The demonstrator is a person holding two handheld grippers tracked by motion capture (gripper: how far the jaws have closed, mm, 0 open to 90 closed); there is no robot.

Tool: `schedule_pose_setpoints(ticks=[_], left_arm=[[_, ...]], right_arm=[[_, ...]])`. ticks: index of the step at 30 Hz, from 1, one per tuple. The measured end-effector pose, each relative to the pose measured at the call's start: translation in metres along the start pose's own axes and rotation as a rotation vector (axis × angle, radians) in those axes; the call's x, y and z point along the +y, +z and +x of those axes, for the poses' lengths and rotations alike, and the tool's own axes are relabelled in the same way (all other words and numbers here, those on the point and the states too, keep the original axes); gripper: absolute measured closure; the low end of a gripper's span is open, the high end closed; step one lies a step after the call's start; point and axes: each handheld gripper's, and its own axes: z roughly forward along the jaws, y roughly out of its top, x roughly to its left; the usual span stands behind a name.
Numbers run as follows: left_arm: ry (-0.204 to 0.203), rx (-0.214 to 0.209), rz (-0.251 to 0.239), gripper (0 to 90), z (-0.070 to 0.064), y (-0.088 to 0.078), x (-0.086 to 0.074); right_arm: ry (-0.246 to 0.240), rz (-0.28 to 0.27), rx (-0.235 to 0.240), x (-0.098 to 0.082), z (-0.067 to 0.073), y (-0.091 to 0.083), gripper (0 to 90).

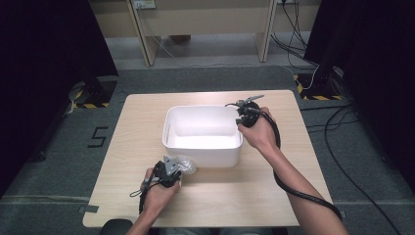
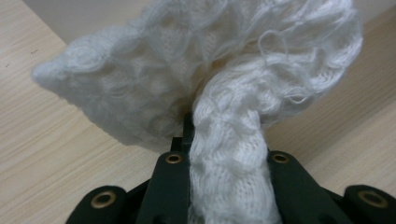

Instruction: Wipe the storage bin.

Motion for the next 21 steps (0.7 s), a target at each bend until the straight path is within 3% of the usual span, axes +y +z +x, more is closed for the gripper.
schedule_pose_setpoints(ticks=[21], left_arm=[[0.001, 0.001, -0.049, 77.9, 0.002, -0.017, 0.015]], right_arm=[[-0.005, 0.003, -0.001, 0.001, 0.001, 0.000, 76.9]])
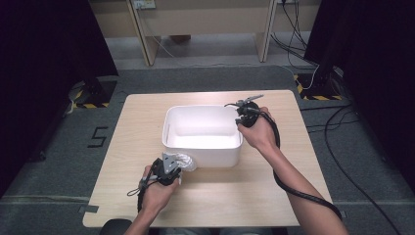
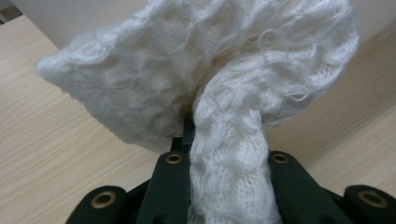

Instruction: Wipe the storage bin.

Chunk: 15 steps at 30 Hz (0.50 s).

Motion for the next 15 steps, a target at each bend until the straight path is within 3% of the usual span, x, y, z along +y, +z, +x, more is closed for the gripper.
schedule_pose_setpoints(ticks=[15], left_arm=[[0.014, 0.007, -0.025, 77.8, 0.003, -0.013, 0.012]], right_arm=[[-0.005, 0.002, -0.001, 0.001, 0.001, 0.000, 76.9]])
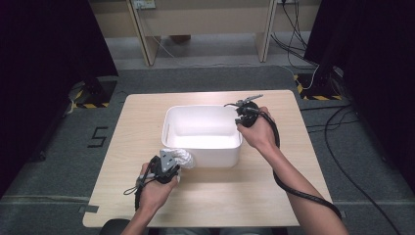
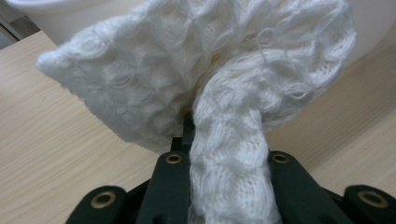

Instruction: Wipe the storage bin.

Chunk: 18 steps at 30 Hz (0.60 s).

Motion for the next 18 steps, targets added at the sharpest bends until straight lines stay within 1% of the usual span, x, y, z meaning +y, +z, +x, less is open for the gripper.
schedule_pose_setpoints(ticks=[1, 8, 13, 18], left_arm=[[-0.006, 0.001, -0.003, 77.8, -0.0005, -0.0006, 0.0008], [0.019, 0.004, -0.003, 77.8, -0.0022, -0.0007, 0.0038], [0.021, 0.004, -0.006, 77.7, -0.0042, 0.0000, 0.0043], [0.027, -0.006, -0.007, 77.8, -0.0082, 0.0009, 0.0074]], right_arm=[[-0.001, 0.000, 0.000, 0.0001, 0.0000, 0.0001, 76.9], [-0.001, 0.002, 0.000, 0.0003, 0.0002, 0.0001, 76.9], [-0.003, 0.004, -0.003, 0.0005, 0.0006, 0.0000, 76.9], [-0.003, 0.004, -0.003, 0.0004, 0.0005, 0.0001, 76.9]])
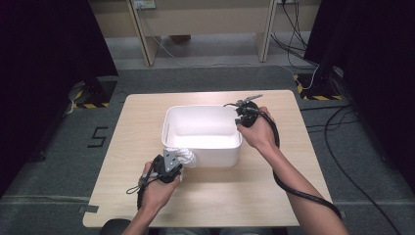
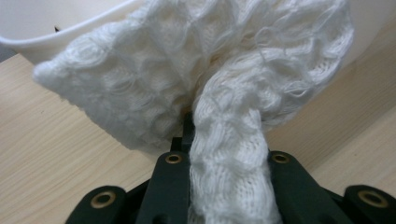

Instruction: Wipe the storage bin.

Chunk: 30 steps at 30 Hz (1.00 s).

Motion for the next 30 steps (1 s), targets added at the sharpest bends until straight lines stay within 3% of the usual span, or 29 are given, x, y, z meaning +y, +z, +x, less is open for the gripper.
schedule_pose_setpoints(ticks=[30], left_arm=[[0.005, -0.008, 0.006, 77.7, -0.0035, 0.0071, -0.0010]], right_arm=[[0.004, 0.000, 0.004, 0.0006, 0.0000, 0.0005, 76.7]])
